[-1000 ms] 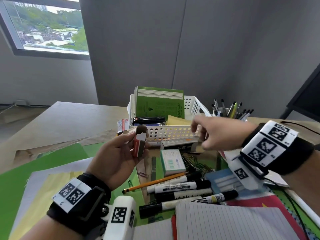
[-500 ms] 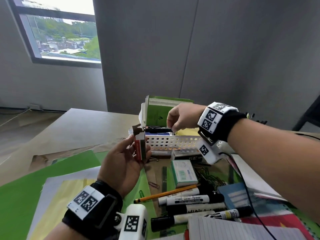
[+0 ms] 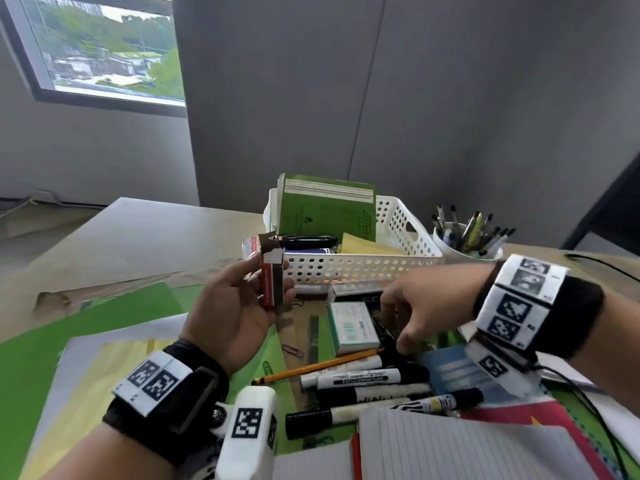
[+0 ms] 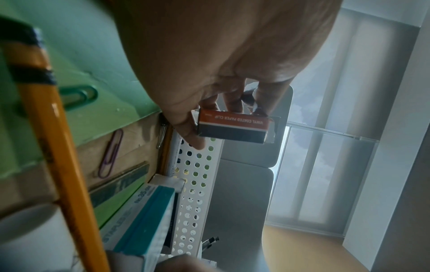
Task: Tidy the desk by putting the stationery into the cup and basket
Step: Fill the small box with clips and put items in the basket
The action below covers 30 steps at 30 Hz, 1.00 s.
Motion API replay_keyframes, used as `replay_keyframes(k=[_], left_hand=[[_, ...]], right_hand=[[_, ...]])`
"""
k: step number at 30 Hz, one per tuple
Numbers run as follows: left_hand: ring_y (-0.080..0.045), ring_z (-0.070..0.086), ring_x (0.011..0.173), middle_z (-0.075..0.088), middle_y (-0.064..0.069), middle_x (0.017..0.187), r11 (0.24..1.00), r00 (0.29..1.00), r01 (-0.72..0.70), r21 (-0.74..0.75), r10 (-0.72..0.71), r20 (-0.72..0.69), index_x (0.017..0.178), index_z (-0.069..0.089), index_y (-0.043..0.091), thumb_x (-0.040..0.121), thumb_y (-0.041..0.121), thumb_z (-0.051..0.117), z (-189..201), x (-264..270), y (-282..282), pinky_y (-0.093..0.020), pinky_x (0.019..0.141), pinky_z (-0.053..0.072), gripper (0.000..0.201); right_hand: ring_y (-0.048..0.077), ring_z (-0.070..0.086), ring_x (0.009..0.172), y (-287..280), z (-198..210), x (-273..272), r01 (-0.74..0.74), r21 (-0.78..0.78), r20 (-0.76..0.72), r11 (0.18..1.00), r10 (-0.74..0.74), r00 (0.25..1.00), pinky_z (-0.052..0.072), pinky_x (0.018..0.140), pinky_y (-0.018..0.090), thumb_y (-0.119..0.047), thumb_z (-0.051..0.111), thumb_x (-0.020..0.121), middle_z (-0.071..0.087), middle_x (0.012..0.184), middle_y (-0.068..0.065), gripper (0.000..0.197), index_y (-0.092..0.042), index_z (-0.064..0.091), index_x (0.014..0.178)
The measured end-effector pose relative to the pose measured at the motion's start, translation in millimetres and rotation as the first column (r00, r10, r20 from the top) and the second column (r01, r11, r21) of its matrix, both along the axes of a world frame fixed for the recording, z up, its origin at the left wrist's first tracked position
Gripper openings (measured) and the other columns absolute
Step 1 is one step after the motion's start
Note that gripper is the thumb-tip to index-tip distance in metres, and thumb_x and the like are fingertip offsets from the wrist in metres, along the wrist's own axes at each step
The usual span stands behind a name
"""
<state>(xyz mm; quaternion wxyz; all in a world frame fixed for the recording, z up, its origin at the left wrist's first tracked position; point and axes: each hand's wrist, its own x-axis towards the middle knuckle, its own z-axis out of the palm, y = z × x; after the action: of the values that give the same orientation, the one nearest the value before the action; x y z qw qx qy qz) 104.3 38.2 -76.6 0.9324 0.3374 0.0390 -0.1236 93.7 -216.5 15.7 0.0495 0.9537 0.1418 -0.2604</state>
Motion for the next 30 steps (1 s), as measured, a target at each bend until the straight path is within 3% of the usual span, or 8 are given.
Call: replay_keyframes(k=[5,12,15,19,22,25,27,30], left_hand=[[-0.030,0.065,0.094,0.071,-0.014,0.107,0.999,1.000,0.030,0.036,-0.030,-0.008,0.126,0.064,0.005,0.089,0.030,0.059,0,-3,0,-0.039,0.083,0.057,0.045],[-0.031,0.062,0.097,0.068,-0.017,0.110,0.996,0.998,0.064,0.064,-0.063,-0.013,0.126,0.064,0.004,0.088,0.029,0.059,2,-6,-1,-0.042,0.087,0.054,0.046],[-0.031,0.063,0.097,0.068,-0.018,0.112,0.995,0.997,0.079,0.065,-0.079,-0.010,0.127,0.064,0.005,0.088,0.028,0.059,2,-6,-2,-0.040,0.082,0.058,0.046],[-0.031,0.064,0.094,0.069,-0.018,0.110,0.996,0.998,0.062,0.057,-0.062,-0.004,0.125,0.064,0.003,0.088,0.029,0.059,2,-5,-2,-0.039,0.079,0.059,0.045],[-0.031,0.065,0.093,0.071,-0.016,0.104,0.998,0.999,0.033,0.045,-0.033,0.014,0.117,0.067,0.002,0.090,0.029,0.059,3,-4,-1,-0.039,0.081,0.056,0.039],[-0.031,0.065,0.093,0.072,-0.015,0.102,1.000,1.000,-0.010,0.029,0.009,0.017,0.116,0.067,0.004,0.090,0.030,0.058,2,-3,1,-0.041,0.085,0.054,0.037],[-0.032,0.065,0.092,0.072,-0.014,0.099,0.999,0.999,-0.034,0.016,0.034,0.015,0.116,0.067,0.006,0.092,0.030,0.057,2,-2,2,-0.043,0.089,0.052,0.035],[-0.033,0.065,0.092,0.073,-0.013,0.096,0.999,0.998,-0.054,0.001,0.054,0.013,0.116,0.067,0.007,0.094,0.029,0.056,2,-3,3,-0.043,0.091,0.051,0.034]], right_hand=[[0.005,0.053,0.069,-11,-24,-7,-0.048,0.085,0.054,0.995,0.043,0.998,0.039,0.055,0.025,-0.047,0.083,0.076,0.060,0.081,-0.011,0.035,-0.033,0.052,0.081],[0.004,0.055,0.064,-17,-20,-8,-0.027,0.242,0.057,0.970,0.014,0.998,0.045,0.059,0.022,-0.031,0.076,0.087,0.063,0.075,-0.010,0.019,-0.028,0.059,0.081],[0.000,0.057,0.069,-14,-22,-11,-0.029,0.282,0.069,0.959,0.010,0.998,0.046,0.062,0.016,-0.032,0.078,0.086,0.067,0.086,-0.011,0.017,-0.032,0.061,0.088],[0.009,0.058,0.080,-7,-28,-18,-0.073,0.172,0.101,0.982,0.056,0.993,0.050,0.073,0.031,-0.045,0.074,0.086,0.062,0.086,-0.012,0.023,-0.035,0.054,0.085],[0.010,0.059,0.080,1,-21,-26,-0.061,0.146,0.126,0.987,0.042,0.991,0.049,0.070,0.029,-0.059,0.066,0.088,0.064,0.085,-0.011,0.031,-0.031,0.056,0.079],[0.004,0.059,0.073,9,-15,-39,-0.045,0.136,0.093,0.990,0.033,0.995,0.045,0.060,0.026,-0.075,0.075,0.068,0.066,0.083,-0.011,0.051,-0.028,0.063,0.084],[0.004,0.056,0.070,14,-17,-48,-0.073,0.061,0.100,0.995,0.067,0.993,0.040,0.054,0.026,-0.069,0.080,0.064,0.062,0.080,-0.012,0.050,-0.029,0.062,0.087],[0.012,0.056,0.071,16,-20,-54,-0.152,-0.007,0.128,0.988,0.152,0.980,0.045,0.057,0.029,-0.051,0.073,0.077,0.059,0.079,-0.008,0.030,-0.028,0.060,0.091]])
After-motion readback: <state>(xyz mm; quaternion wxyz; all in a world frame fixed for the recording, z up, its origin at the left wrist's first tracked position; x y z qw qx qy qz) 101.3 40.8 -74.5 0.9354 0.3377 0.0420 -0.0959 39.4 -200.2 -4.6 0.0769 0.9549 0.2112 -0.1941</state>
